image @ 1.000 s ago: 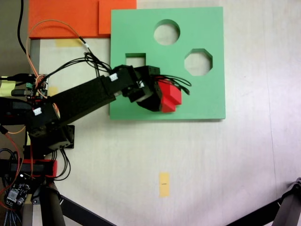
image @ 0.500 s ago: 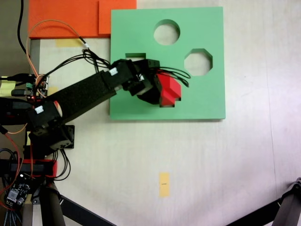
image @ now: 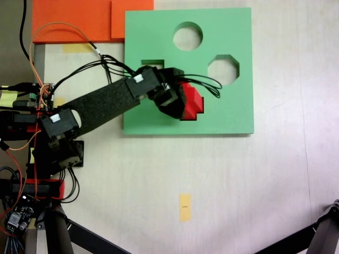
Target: Put the cross columnar block into the corresponding hole
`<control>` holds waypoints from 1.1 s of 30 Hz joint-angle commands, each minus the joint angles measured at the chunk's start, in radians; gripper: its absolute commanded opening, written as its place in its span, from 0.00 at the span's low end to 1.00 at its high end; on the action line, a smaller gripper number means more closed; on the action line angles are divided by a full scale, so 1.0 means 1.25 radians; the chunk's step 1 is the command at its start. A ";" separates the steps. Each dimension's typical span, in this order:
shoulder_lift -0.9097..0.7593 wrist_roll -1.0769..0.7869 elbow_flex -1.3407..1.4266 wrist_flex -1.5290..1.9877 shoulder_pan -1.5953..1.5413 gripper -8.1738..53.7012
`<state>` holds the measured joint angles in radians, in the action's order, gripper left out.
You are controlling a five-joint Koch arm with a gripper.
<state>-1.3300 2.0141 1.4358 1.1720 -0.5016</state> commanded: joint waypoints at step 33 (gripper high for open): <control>-0.742 -1.571 1.125 -1.044 0.387 0.69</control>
<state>-2.2442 0.0844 2.8333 0.0199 -0.0245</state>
